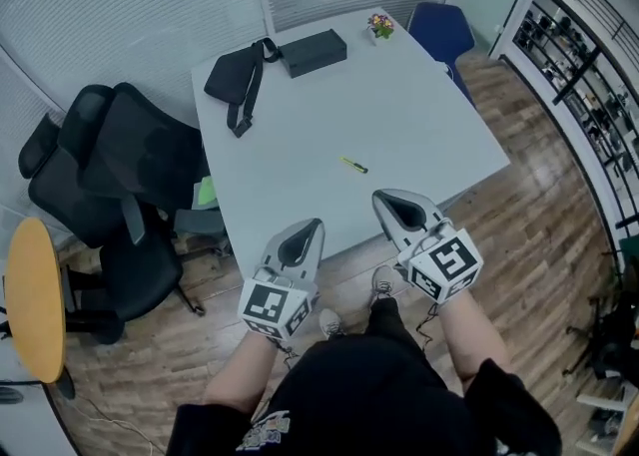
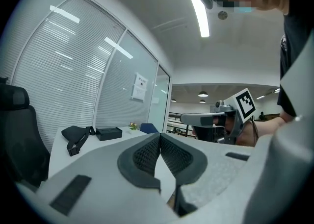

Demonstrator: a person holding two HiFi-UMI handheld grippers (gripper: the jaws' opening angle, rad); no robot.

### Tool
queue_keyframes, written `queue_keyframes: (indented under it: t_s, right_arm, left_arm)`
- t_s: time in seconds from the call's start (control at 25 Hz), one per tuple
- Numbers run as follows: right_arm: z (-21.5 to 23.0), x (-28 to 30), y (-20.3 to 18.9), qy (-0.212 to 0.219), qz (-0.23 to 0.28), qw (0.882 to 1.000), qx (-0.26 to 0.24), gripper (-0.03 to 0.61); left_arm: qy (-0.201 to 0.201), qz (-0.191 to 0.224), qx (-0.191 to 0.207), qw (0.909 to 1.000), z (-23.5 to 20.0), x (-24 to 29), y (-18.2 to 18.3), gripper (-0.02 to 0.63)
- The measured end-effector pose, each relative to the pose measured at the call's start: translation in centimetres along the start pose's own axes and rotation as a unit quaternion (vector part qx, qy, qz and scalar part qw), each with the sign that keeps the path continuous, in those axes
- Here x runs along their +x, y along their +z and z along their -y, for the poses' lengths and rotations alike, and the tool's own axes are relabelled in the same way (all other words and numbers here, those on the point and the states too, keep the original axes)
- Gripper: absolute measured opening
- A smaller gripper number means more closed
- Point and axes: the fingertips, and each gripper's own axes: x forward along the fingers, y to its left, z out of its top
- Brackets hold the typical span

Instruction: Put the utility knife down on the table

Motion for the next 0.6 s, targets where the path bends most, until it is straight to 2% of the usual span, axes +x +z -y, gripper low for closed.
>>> queue_keyframes:
  t_s: [0.36, 0.6]
  right_arm:
    - [-2.1, -6.2, 0.1, -0.022, 0.007, 1.0, 0.004, 0.003]
    - [-2.6, -10.1, -0.6, 0.006, 0.008, 1.0, 0.006, 0.003]
  left_arm:
    - [-0.013, 0.008, 0.007, 0.9999, 4.9, -2.5, 0.6, 0.005]
    - [0.021, 0.015, 0.009, 0.9996, 9.3, -3.5, 0.5, 0.005]
